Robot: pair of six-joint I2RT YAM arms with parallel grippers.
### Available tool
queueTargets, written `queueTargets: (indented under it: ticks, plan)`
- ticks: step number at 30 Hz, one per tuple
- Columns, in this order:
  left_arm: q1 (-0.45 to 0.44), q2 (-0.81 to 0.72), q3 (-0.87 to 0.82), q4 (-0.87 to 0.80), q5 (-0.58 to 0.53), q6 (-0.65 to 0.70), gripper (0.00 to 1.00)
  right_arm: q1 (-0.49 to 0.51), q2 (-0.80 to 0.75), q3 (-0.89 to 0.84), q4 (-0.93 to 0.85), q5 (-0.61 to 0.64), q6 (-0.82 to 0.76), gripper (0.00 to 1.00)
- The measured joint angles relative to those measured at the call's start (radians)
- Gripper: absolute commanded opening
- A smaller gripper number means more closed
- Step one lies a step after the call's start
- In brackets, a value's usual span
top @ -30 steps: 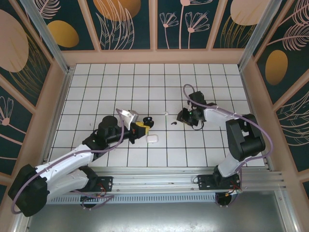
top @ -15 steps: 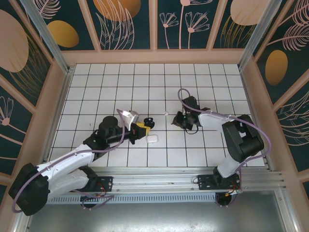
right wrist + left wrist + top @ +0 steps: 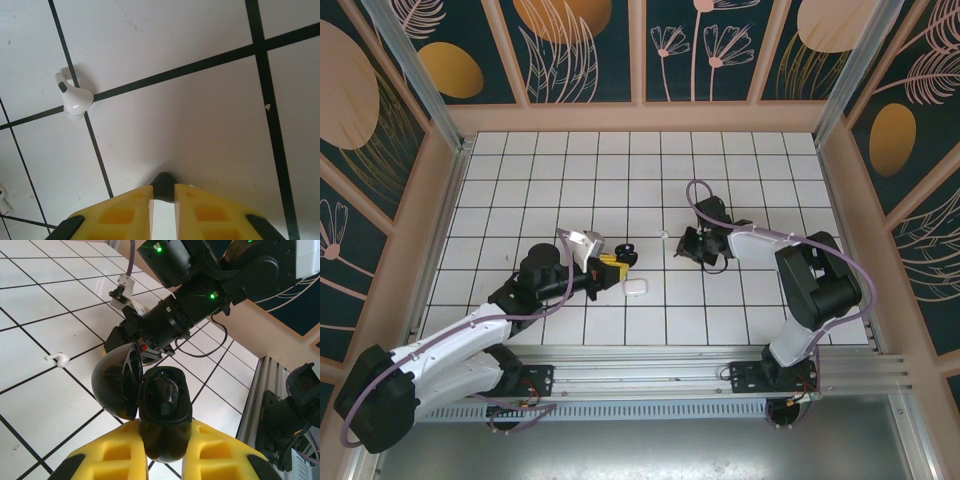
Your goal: Insert wireless bluetooth earbuds into charging case
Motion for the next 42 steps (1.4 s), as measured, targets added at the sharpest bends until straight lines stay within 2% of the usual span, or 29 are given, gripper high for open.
queueTargets:
  ticks: [9,18,33,42]
  plan:
    - [0.000,0.000,0.000,0.000,0.000,0.000,0.00,0.002,0.009,0.002,0.007,0.000,0.000,0.27]
    - [0.000,-0.016,0.000,-0.001,-0.002,0.000,0.00,0.014,0.043,0.023,0.012,0.003,-0.001,0.27]
    - [0.000,-0.077,-0.017,-0.031,-0.027,0.003,0.00,0.035,0.074,0.074,-0.012,0.035,-0.032,0.11]
    - [0.000,-0.100,-0.020,-0.032,-0.028,0.003,0.00,0.066,0.020,0.085,-0.071,0.119,-0.060,0.07]
